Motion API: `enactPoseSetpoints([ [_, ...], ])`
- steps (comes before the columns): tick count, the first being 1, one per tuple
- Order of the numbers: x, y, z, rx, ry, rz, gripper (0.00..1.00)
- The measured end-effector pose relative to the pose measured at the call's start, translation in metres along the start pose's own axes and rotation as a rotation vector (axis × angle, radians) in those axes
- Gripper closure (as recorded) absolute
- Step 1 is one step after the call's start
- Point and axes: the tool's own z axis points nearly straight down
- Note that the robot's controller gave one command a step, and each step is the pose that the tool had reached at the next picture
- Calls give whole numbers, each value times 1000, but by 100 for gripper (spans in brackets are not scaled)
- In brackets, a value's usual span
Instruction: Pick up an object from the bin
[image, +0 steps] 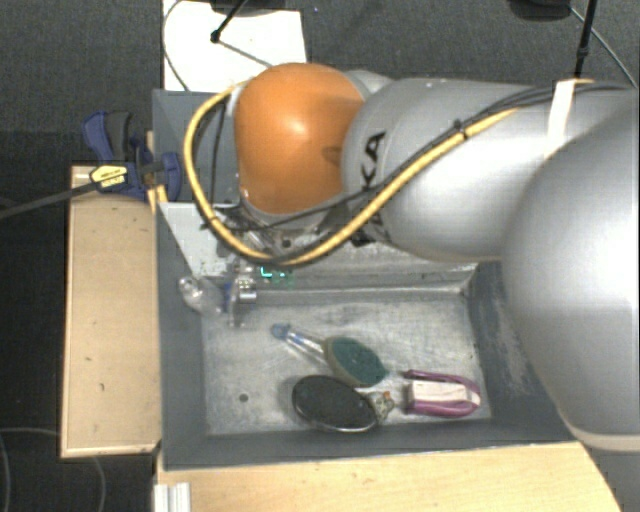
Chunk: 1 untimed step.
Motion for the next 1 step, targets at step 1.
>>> enactPoseSetpoints([
  [1,-4,-58,92,3,0,-83,0],
])
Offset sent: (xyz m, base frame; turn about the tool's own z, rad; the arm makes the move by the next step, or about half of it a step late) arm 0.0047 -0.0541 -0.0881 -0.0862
